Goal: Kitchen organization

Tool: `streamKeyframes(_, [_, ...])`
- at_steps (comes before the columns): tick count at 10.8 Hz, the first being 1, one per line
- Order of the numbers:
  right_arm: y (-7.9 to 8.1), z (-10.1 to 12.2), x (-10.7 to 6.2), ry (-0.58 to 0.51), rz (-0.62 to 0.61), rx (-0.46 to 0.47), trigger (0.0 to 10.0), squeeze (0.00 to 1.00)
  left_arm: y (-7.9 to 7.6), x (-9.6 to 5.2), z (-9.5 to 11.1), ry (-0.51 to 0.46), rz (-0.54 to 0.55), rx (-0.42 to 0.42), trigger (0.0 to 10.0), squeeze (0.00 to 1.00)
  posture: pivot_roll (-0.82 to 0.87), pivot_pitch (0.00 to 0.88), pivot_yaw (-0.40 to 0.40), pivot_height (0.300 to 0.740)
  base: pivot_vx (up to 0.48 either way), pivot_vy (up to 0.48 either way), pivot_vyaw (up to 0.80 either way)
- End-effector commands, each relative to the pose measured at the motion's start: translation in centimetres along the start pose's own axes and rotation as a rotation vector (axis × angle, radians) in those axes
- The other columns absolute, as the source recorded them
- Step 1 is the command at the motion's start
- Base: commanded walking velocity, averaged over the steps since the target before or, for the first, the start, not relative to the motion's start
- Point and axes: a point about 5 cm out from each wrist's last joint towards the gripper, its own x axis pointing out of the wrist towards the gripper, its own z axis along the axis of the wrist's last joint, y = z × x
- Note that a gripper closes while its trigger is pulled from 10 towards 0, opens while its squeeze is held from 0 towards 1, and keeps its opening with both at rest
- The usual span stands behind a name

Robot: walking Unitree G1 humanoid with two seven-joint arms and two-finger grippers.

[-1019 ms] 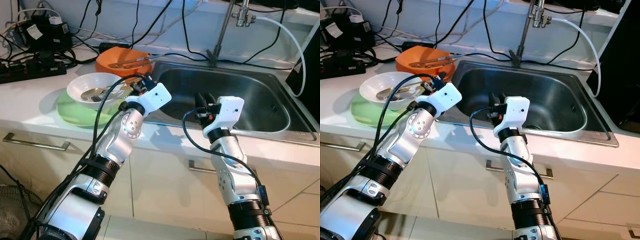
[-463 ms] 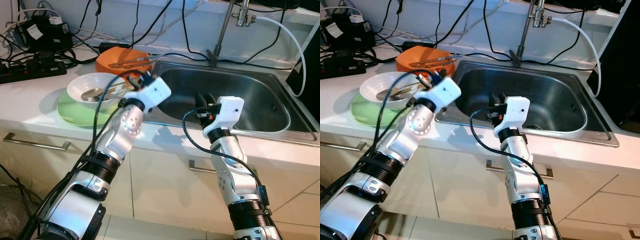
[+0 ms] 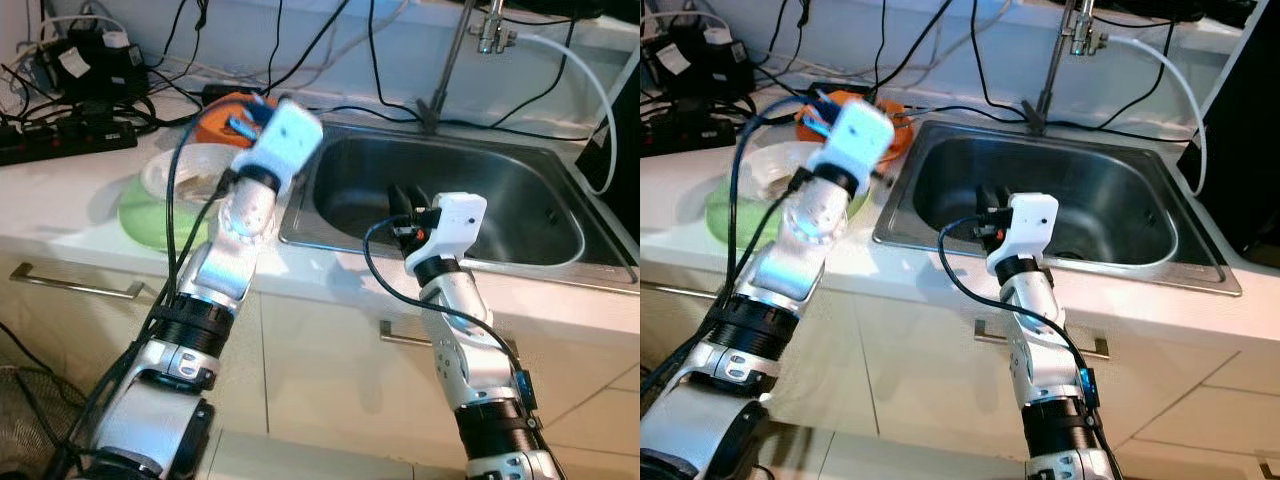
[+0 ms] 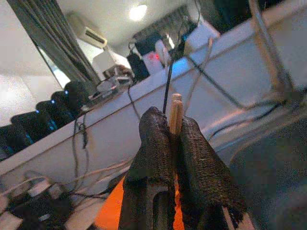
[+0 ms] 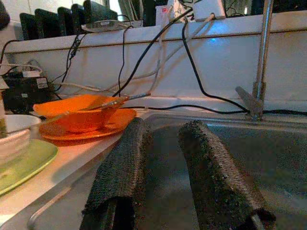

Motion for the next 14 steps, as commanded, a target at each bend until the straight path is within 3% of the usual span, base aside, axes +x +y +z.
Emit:
streamKeyframes(1, [-0.1,0.3,0.3,-0.012,0.003,-0.003,10.0,0.0,-0.1,0.4,1.3,-0.016,-0.035,-0.068,10.0,0.0,0.21,0.0,-0.07,0.74,0.0,0.0,0.0])
streamKeyframes(3, [0.0,0.2,0.3,-0.01,0.007,-0.001,10.0,0.0,0.7,0.5,2.7,-0.047,-0.051,-0.161,10.0,0.0,0.21,0.0,-0.073,0.74,0.0,0.0,0.0])
streamKeyframes(4, [0.0,0.2,0.4,-0.011,0.008,0.0,10.0,0.0,1.7,0.6,3.7,-0.077,-0.03,-0.157,10.0,0.0,0.22,0.0,-0.074,0.74,0.0,0.0,0.0])
streamKeyframes(6, [0.0,0.2,0.4,-0.01,0.01,0.001,10.0,0.0,3.3,0.6,4.4,-0.076,0.008,-0.08,10.0,0.0,0.22,0.0,-0.075,0.74,0.0,0.0,0.0])
streamKeyframes(8, [0.1,0.1,0.4,-0.009,0.013,0.005,10.0,0.0,4.0,0.3,3.7,-0.011,0.005,0.003,10.0,0.0,0.22,0.0,-0.073,0.74,0.0,0.0,0.0])
streamKeyframes(10, [0.3,0.0,0.4,-0.011,0.015,0.009,10.0,0.0,5.3,-0.3,3.3,0.036,-0.001,0.029,10.0,0.0,0.23,0.0,-0.072,0.74,0.0,0.0,0.0])
streamKeyframes(11, [0.3,-0.1,0.4,-0.01,0.018,0.01,10.0,0.0,6.5,-0.4,5.1,-0.053,0.035,-0.003,10.0,0.0,0.23,0.0,-0.073,0.74,0.0,0.0,0.0])
streamKeyframes(13, [0.6,-0.2,0.5,-0.009,0.026,0.014,10.0,0.0,6.7,-0.9,8.6,-0.278,0.022,-0.268,10.0,0.0,0.24,0.0,-0.072,0.74,0.0,0.0,0.0])
streamKeyframes(14, [0.8,-0.1,0.7,-0.012,0.032,0.018,10.0,0.0,6.0,-1.1,9.4,-0.327,-0.022,-0.395,10.0,0.0,0.23,0.0,-0.071,0.74,0.0,0.0,0.0])
